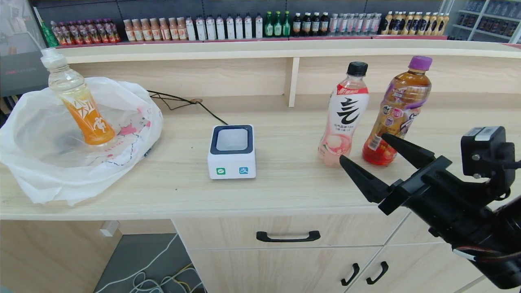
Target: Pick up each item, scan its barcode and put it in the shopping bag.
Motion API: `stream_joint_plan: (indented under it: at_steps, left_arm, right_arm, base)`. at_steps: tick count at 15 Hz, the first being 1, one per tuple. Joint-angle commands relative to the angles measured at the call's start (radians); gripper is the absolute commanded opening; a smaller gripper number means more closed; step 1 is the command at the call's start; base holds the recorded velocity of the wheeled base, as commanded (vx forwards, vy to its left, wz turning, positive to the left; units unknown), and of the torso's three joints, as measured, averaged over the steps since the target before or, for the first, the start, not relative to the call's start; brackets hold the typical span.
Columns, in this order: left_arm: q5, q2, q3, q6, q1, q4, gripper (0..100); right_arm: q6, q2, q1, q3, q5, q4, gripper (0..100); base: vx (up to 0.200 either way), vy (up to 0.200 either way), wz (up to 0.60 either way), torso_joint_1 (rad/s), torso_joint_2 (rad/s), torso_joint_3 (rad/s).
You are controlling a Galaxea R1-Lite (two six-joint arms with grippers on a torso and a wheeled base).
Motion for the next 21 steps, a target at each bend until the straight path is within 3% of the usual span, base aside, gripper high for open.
stream_joint_plan:
  at_steps: [1, 3, 5, 10, 21]
  left_arm:
    - [0.000, 0.000, 0.000, 0.000, 0.000, 0.000, 100]
    - [0.000, 0.000, 0.000, 0.000, 0.000, 0.000, 100]
    - [0.000, 0.000, 0.000, 0.000, -0.002, 0.000, 100]
    - [0.002, 0.000, 0.000, 0.000, 0.000, 0.000, 100]
    - [0.002, 0.000, 0.000, 0.000, 0.000, 0.000, 100]
  right_arm:
    - [0.000, 0.010, 0.015, -0.033, -0.006, -0.001, 100]
    - [0.006, -0.001, 0.049, -0.147, -0.163, 0.106, 100]
    - [0.012, -0.019, 0.059, -0.200, -0.240, 0.219, 100]
    - [0.072, 0.027, 0.065, -0.242, -0.376, 0.250, 100]
    - [0.080, 0.167, 0.030, -0.329, -0.382, 0.246, 100]
  base:
    - [0.000, 0.000, 0.00, 0.000, 0.00, 0.000]
    - [0.000, 0.000, 0.00, 0.000, 0.00, 0.000]
    - [0.000, 0.000, 0.00, 0.000, 0.00, 0.000]
    - [0.000, 0.000, 0.00, 0.000, 0.00, 0.000]
    - [0.000, 0.000, 0.00, 0.000, 0.00, 0.000]
